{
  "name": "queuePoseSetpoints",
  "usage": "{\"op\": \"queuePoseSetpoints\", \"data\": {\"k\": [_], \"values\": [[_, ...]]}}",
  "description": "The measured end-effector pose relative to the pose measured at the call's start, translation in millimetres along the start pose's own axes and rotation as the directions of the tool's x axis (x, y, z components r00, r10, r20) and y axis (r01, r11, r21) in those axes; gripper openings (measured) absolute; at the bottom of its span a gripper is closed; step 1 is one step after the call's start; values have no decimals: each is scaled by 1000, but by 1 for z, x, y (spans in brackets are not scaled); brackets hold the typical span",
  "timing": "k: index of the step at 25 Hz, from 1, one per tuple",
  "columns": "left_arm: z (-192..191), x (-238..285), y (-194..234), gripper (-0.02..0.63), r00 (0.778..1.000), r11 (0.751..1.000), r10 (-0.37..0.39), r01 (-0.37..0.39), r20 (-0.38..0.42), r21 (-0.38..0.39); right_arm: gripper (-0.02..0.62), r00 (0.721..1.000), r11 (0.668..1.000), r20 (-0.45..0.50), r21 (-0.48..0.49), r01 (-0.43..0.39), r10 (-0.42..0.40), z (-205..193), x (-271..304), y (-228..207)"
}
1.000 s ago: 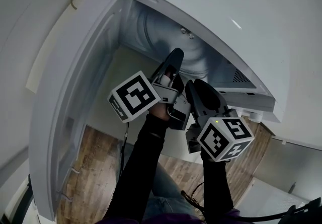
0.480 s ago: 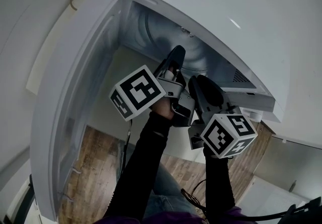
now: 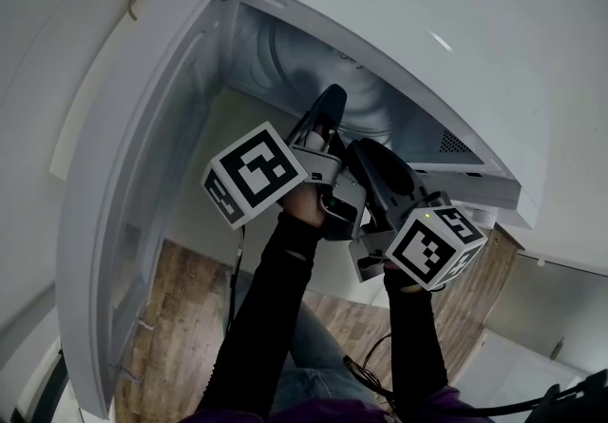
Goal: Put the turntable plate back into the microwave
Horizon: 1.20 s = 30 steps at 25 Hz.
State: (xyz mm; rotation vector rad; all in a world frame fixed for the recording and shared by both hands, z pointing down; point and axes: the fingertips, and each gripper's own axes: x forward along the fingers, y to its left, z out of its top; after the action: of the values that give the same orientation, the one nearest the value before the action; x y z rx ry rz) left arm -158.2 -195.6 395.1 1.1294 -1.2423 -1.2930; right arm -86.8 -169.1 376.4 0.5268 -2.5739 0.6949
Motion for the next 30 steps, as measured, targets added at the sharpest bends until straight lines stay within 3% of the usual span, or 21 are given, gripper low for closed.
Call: {"op": "queuePoseSetpoints", "data": {"k": [8, 17, 21, 30], "values": [[0, -1, 0, 46, 1000, 1000, 1, -1, -22, 18, 92, 998, 970, 57, 237, -53, 41, 4, 4, -2], [2, -4, 0, 51, 999, 998, -4, 6, -47, 63, 127, 995, 943, 81, 321, -84, 61, 8, 8, 4], [2, -5, 0, 51, 999, 999, -13, 14, -32, 45, 126, 995, 911, 94, 406, -69, 34, 6, 7, -4], [-1, -7, 0, 47, 997, 996, -2, 9, -73, 94, 94, 991, 835, 134, 547, -55, -22, -2, 2, -12]]}}
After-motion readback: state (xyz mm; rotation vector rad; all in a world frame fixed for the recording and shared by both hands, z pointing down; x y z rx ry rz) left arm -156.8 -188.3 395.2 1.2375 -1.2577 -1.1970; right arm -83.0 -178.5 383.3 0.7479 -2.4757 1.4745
